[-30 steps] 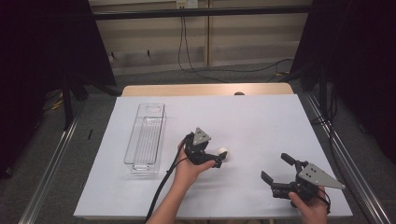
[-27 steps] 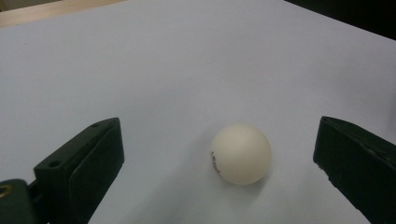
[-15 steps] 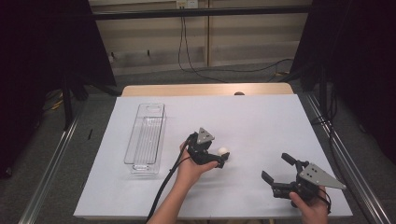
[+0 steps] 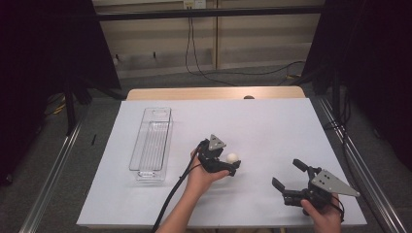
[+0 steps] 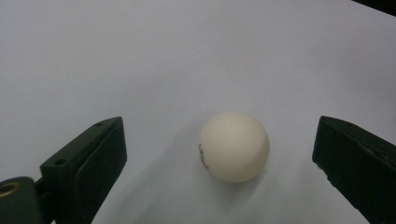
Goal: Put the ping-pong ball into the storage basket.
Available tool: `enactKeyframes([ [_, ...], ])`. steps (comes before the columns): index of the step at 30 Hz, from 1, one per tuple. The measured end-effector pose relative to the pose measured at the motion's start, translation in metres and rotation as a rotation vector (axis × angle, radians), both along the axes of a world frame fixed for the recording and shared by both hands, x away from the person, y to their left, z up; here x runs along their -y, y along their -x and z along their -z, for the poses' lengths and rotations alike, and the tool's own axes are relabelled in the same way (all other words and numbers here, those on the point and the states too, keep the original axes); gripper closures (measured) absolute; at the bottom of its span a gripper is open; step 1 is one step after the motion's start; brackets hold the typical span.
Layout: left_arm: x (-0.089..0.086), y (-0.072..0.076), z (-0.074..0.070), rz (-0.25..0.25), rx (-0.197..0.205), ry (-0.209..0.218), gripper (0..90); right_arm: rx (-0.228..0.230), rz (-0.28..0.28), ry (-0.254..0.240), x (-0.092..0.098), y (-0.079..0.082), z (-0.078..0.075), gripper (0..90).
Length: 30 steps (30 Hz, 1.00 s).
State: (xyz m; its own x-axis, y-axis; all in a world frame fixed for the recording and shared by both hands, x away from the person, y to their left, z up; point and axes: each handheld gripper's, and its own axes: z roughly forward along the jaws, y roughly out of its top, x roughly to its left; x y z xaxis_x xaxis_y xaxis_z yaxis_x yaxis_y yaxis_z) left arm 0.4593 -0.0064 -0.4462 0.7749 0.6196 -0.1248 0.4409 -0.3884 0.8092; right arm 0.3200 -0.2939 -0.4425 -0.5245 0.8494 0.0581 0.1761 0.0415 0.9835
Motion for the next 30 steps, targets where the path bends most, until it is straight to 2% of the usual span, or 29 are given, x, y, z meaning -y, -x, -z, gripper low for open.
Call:
enactKeyframes([
  [1, -0.0010, -0.0007, -0.0001, 0.011, -0.004, -0.018, 3.9, 0.001, 0.000, 0.000, -0.0001, 0.0000, 0.0001, 2.6],
  [2, 0.0004, -0.0004, 0.0009, -0.004, -0.008, 0.004, 4.2, 0.001, 0.000, -0.001, 0.0001, 0.0002, 0.0000, 2.6],
  [3, -0.0010, -0.0017, 0.0006, 0.008, -0.003, -0.015, 4.2, 0.000, 0.000, -0.001, 0.0003, 0.0002, 0.0000, 2.6],
  [6, -0.0005, -0.0023, 0.0016, 0.006, -0.004, -0.008, 5.2, 0.000, 0.002, -0.001, 0.0012, -0.0001, 0.0001, 2.6],
  [7, -0.0004, -0.0020, 0.0011, 0.006, -0.005, -0.023, 5.3, 0.003, 0.005, -0.002, 0.0013, -0.0002, 0.0000, 2.6],
  [11, 0.0019, -0.0008, 0.0025, 0.012, 0.004, -0.025, 7.6, 0.002, 0.006, -0.006, 0.0014, -0.0002, -0.0001, 2.6],
  [12, 0.0013, -0.0013, 0.0025, 0.023, 0.004, -0.038, 8.1, 0.004, 0.005, -0.002, 0.0014, -0.0003, -0.0001, 2.6],
  [16, 0.0039, -0.0012, 0.0056, 0.032, 0.010, -0.021, 11.5, 0.000, 0.003, -0.003, 0.0007, 0.0002, -0.0005, 2.6],
  [21, 0.0034, -0.0014, 0.0056, 0.054, 0.016, -0.043, 16.2, 0.001, 0.001, -0.005, 0.0001, 0.0000, -0.0003, 2.6],
  [23, 0.0021, -0.0024, 0.0045, 0.050, 0.020, -0.029, 18.2, 0.002, 0.005, -0.011, -0.0001, -0.0001, -0.0004, 2.6],
  [27, 0.0012, -0.0019, 0.0027, 0.053, 0.014, -0.036, 20.5, -0.002, 0.004, -0.012, 0.0001, 0.0001, -0.0008, 2.6],
  [28, 0.0027, -0.0017, 0.0040, 0.059, 0.016, -0.021, 22.4, -0.001, 0.001, -0.011, -0.0001, 0.0000, -0.0009, 2.6],
  [30, 0.0034, -0.0011, 0.0045, 0.064, 0.007, -0.038, 23.1, 0.000, 0.005, -0.013, -0.0005, -0.0004, -0.0007, 2.6],
])
